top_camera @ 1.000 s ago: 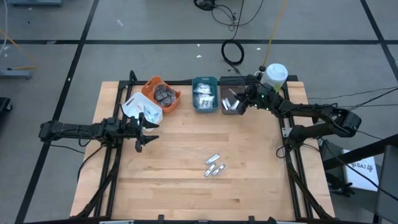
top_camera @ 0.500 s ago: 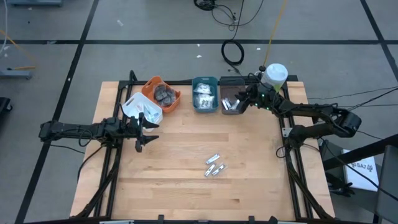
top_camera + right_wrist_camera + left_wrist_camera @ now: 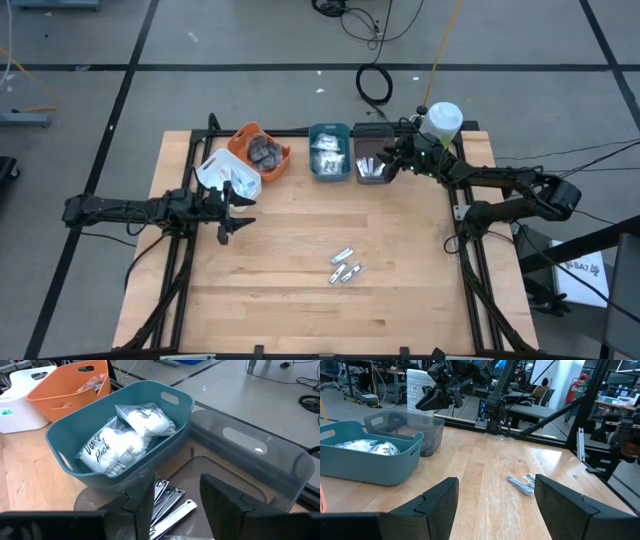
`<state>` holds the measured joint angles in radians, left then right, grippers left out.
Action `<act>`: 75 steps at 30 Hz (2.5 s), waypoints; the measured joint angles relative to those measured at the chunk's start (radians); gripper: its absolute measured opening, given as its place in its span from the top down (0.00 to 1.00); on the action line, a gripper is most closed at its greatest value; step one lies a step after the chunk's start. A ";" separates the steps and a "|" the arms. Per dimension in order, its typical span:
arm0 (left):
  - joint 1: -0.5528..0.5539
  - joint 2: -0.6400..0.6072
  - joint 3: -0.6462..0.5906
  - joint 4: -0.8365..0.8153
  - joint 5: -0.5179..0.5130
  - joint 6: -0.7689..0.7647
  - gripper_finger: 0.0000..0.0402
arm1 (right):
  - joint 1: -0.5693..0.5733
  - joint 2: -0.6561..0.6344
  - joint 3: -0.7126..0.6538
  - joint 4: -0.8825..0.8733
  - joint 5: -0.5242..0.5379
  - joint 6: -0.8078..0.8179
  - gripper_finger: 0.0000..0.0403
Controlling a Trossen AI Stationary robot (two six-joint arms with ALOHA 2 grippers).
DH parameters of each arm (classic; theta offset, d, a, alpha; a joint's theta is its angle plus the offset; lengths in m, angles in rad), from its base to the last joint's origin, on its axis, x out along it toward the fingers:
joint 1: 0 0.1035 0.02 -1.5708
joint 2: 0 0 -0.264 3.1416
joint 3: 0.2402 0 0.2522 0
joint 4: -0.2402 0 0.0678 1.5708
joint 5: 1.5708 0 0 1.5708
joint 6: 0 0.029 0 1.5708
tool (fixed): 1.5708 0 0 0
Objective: Pick & Place Travel size toiletries
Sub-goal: Put the silver nail cutter into the black bin
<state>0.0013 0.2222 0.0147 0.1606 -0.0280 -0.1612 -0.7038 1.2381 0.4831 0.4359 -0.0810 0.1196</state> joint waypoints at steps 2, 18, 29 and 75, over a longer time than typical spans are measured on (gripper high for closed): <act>0.000 0.000 0.000 0.000 0.000 0.000 0.36 | 0.006 0.000 0.000 0.001 0.000 0.000 0.65; 0.000 0.000 0.000 0.000 0.000 0.000 0.36 | 0.285 0.000 0.000 0.090 -0.135 0.000 0.66; 0.000 0.000 0.000 0.000 0.000 0.000 0.36 | 0.648 0.000 0.000 0.090 -0.131 0.000 0.67; 0.000 0.000 0.000 0.000 0.000 0.000 0.36 | 1.047 0.576 0.158 0.087 0.040 -0.087 0.57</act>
<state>0.0013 0.2222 0.0147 0.1602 -0.0280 -0.1612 0.3435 1.8137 0.6415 0.5228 -0.0412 0.0330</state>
